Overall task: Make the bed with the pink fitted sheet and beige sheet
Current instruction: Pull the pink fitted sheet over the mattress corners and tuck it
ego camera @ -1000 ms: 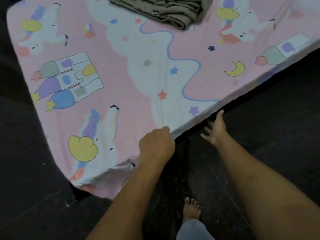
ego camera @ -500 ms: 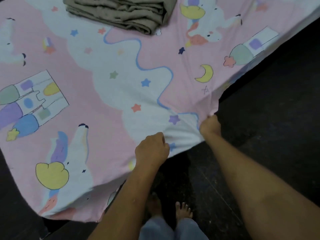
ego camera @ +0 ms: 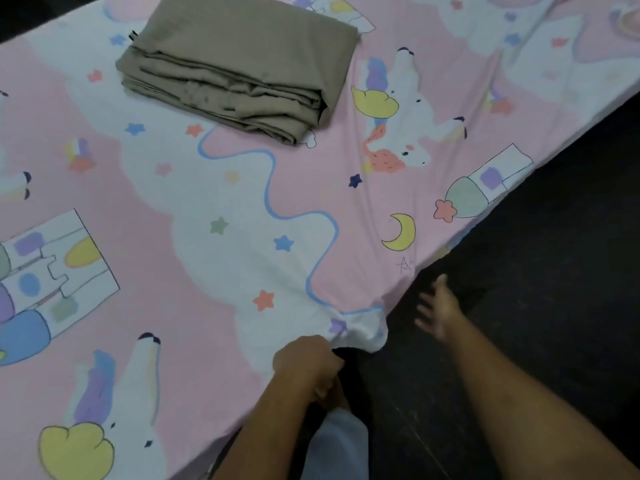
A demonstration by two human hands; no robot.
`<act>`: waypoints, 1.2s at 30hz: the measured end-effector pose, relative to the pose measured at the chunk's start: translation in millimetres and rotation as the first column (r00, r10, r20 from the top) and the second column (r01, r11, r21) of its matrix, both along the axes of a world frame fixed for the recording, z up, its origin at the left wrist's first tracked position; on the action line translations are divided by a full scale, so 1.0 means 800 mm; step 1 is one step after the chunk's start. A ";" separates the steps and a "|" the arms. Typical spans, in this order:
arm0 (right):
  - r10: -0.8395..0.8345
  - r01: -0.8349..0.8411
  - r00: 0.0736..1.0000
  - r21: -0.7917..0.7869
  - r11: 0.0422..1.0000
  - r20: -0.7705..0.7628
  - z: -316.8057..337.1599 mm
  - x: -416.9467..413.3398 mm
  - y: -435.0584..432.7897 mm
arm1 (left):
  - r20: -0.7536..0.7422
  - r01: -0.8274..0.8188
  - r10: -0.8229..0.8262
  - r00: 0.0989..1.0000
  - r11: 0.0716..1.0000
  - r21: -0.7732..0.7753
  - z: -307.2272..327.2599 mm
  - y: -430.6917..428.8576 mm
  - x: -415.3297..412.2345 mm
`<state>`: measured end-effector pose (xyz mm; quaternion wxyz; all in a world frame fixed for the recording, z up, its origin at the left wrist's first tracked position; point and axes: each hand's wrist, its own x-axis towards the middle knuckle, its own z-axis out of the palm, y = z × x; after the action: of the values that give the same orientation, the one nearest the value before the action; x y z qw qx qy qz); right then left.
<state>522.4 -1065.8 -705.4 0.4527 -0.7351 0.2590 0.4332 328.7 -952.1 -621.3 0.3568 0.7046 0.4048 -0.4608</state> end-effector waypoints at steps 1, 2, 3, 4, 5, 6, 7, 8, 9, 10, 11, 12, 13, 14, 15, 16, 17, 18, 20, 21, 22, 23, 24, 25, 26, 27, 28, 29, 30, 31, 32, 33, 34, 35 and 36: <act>-0.109 0.108 0.994 0.051 0.993 0.010 0.004 0.018 0.009 | 0.030 0.014 -0.014 0.999 1.000 -0.008 0.006 0.004 0.011; -0.204 0.202 0.979 0.106 0.974 0.005 0.007 0.036 0.019 | 0.080 0.026 -0.028 0.996 0.999 0.019 0.013 0.011 0.027; -0.275 0.273 0.961 0.159 0.949 -0.011 0.008 0.054 0.031 | 0.142 0.018 -0.028 0.989 0.997 0.074 0.020 0.018 0.044; -0.313 0.311 0.950 0.186 0.932 -0.021 0.010 0.069 0.044 | 0.211 -0.012 -0.018 0.977 0.990 0.142 0.027 0.025 0.061; -0.327 0.325 0.945 0.194 0.925 -0.023 0.013 0.082 0.055 | 0.298 -0.052 -0.013 0.954 0.977 0.208 0.033 0.031 0.077; -0.336 0.332 0.942 0.180 0.926 -0.004 0.015 0.092 0.064 | 0.392 -0.098 -0.012 0.920 0.961 0.259 0.036 0.036 0.091; -0.354 0.344 0.935 0.164 0.925 0.038 0.017 0.101 0.068 | 0.474 -0.147 -0.007 0.881 0.947 0.287 0.039 0.040 0.105; -0.361 0.349 0.929 0.132 0.928 0.084 0.016 0.108 0.071 | 0.528 -0.182 0.000 0.849 0.939 0.292 0.039 0.043 0.117; -0.360 0.348 0.925 0.108 0.931 0.123 0.012 0.114 0.072 | 0.564 -0.201 0.001 0.826 0.935 0.293 0.037 0.045 0.128; -0.346 0.335 0.927 0.099 0.937 0.145 0.009 0.118 0.072 | 0.586 -0.202 -0.013 0.811 0.932 0.300 0.033 0.046 0.137; -0.335 0.324 0.927 0.090 0.942 0.170 0.003 0.121 0.070 | 0.598 -0.194 -0.038 0.800 0.928 0.319 0.029 0.047 0.144; -0.332 0.324 0.923 0.074 0.943 0.194 -0.002 0.125 0.068 | 0.605 -0.185 -0.070 0.793 0.919 0.349 0.024 0.046 0.151; -0.332 0.329 0.917 0.051 0.943 0.221 -0.007 0.128 0.065 | 0.608 -0.175 -0.104 0.787 0.908 0.382 0.020 0.045 0.157; -0.352 0.356 0.904 0.029 0.934 0.242 -0.011 0.133 0.061 | 0.608 -0.166 -0.134 0.783 0.897 0.411 0.015 0.042 0.163; -0.399 0.408 0.881 0.020 0.913 0.255 -0.013 0.138 0.057 | 0.608 -0.160 -0.156 0.778 0.887 0.433 0.010 0.039 0.169; -0.442 0.455 0.860 0.008 0.890 0.257 -0.012 0.144 0.054 | 0.610 -0.154 -0.179 0.772 0.879 0.452 0.004 0.035 0.174; -0.469 0.486 0.848 -0.009 0.874 0.247 -0.013 0.152 0.049 | 0.610 -0.140 -0.207 0.765 0.871 0.472 -0.002 0.030 0.181; -0.466 0.485 0.853 -0.026 0.874 0.234 -0.012 0.159 0.045 | 0.604 -0.116 -0.241 0.759 0.864 0.490 -0.009 0.025 0.188; -0.440 0.474 0.855 -0.072 0.878 0.274 -0.019 0.166 0.040 | 0.574 -0.053 -0.288 0.767 0.862 0.504 -0.020 0.013 0.202; -0.372 0.433 0.871 -0.146 0.890 0.320 -0.024 0.164 0.038 | 0.554 -0.023 -0.301 0.776 0.864 0.502 -0.024 0.007 0.206; -0.280 0.374 0.890 -0.224 0.900 0.360 -0.027 0.161 0.035 | 0.538 0.002 -0.316 0.782 0.864 0.504 -0.028 0.002 0.210; -0.190 0.309 0.904 -0.278 0.909 0.384 -0.029 0.157 0.033 | 0.524 0.021 -0.330 0.785 0.860 0.509 -0.031 -0.003 0.212; -0.128 0.260 0.907 -0.295 0.920 0.400 -0.030 0.154 0.036 | 0.514 0.027 -0.335 0.789 0.856 0.515 -0.032 -0.005 0.214; -0.106 0.237 0.910 -0.294 0.926 0.400 -0.030 0.153 0.040 | 0.508 0.029 -0.334 0.794 0.856 0.517 -0.032 -0.005 0.215; -0.098 0.223 0.915 -0.288 0.931 0.391 -0.031 0.155 0.045 | 0.493 0.043 -0.340 0.801 0.854 0.518 -0.031 -0.003 0.217; -0.083 0.193 0.929 -0.279 0.941 0.361 -0.033 0.160 0.051 | 0.464 0.068 -0.350 0.814 0.850 0.523 -0.029 -0.001 0.221; -0.058 0.147 0.949 -0.275 0.950 0.309 -0.036 0.166 0.054 | 0.430 0.096 -0.363 0.827 0.844 0.528 -0.028 0.001 0.226; -0.043 0.109 0.968 -0.265 0.958 0.246 -0.040 0.170 0.052 | 0.408 0.111 -0.366 0.836 0.842 0.527 -0.026 0.001 0.233; -0.057 0.099 0.980 -0.223 0.970 0.189 -0.044 0.174 0.047 | 0.403 0.106 -0.359 0.842 0.843 0.528 -0.026 0.000 0.241; -0.086 0.105 0.988 -0.153 0.983 0.129 -0.046 0.177 0.040 | 0.406 0.092 -0.348 0.845 0.842 0.531 -0.026 0.000 0.251; -0.143 0.146 0.988 -0.045 0.988 0.066 -0.047 0.182 0.033 | 0.414 0.075 -0.336 0.846 0.843 0.533 -0.029 -0.001 0.264; -0.220 0.221 0.975 0.097 0.970 -0.026 -0.043 0.190 0.028 | 0.428 0.058 -0.328 0.842 0.845 0.532 -0.031 -0.001 0.280; -0.288 0.311 0.949 0.237 0.920 -0.127 -0.041 0.201 0.023 | 0.442 0.045 -0.325 0.836 0.844 0.535 -0.035 -0.001 0.296; -0.333 0.385 0.920 0.326 0.864 -0.204 -0.042 0.215 0.021 | 0.451 0.036 -0.325 0.831 0.841 0.540 -0.037 0.000 0.311; -0.341 0.412 0.908 0.382 0.827 -0.242 -0.042 0.231 0.024 | 0.454 0.035 -0.331 0.827 0.838 0.545 -0.039 0.000 0.324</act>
<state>706.9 -1046.8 -738.7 0.6555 -0.5148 0.3347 0.4396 587.6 -951.8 -652.1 0.2054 0.9097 0.3256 -0.1556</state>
